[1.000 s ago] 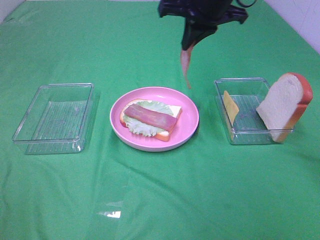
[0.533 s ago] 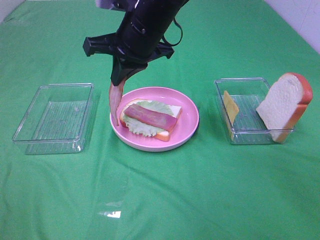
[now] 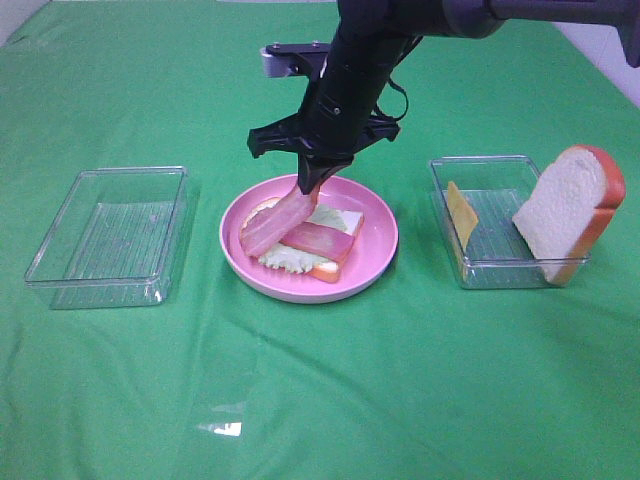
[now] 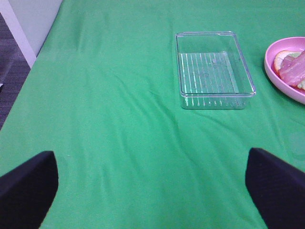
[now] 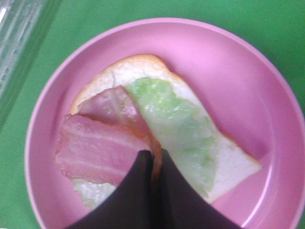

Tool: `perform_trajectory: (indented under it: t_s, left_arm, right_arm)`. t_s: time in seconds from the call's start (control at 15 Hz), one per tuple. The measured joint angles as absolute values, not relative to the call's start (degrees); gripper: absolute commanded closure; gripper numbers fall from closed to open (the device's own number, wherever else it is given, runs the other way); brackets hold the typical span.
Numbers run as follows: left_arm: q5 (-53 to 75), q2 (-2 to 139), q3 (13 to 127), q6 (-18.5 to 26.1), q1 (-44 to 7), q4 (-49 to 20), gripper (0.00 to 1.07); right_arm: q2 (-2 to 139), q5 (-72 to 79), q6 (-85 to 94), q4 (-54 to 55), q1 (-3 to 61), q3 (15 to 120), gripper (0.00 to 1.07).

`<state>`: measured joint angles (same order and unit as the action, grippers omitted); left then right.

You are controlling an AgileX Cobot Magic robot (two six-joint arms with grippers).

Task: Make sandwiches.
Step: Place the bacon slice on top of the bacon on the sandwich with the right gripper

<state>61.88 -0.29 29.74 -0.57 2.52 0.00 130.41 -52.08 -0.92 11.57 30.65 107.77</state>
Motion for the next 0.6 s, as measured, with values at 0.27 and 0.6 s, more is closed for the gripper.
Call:
perform_trajectory:
  t_s: [0.27,0.6]
  left_arm:
    - [61.9,-0.3,29.7,-0.6,2.5,0.0,0.06]
    - [61.9,-0.3,29.7,-0.6,2.5,0.0,0.06]
  right_arm:
    - [130.7,-52.1,-1.0,10.3,30.0,107.8,1.07]
    - [130.7,-52.1,-1.0,10.1,30.0,107.8,0.21]
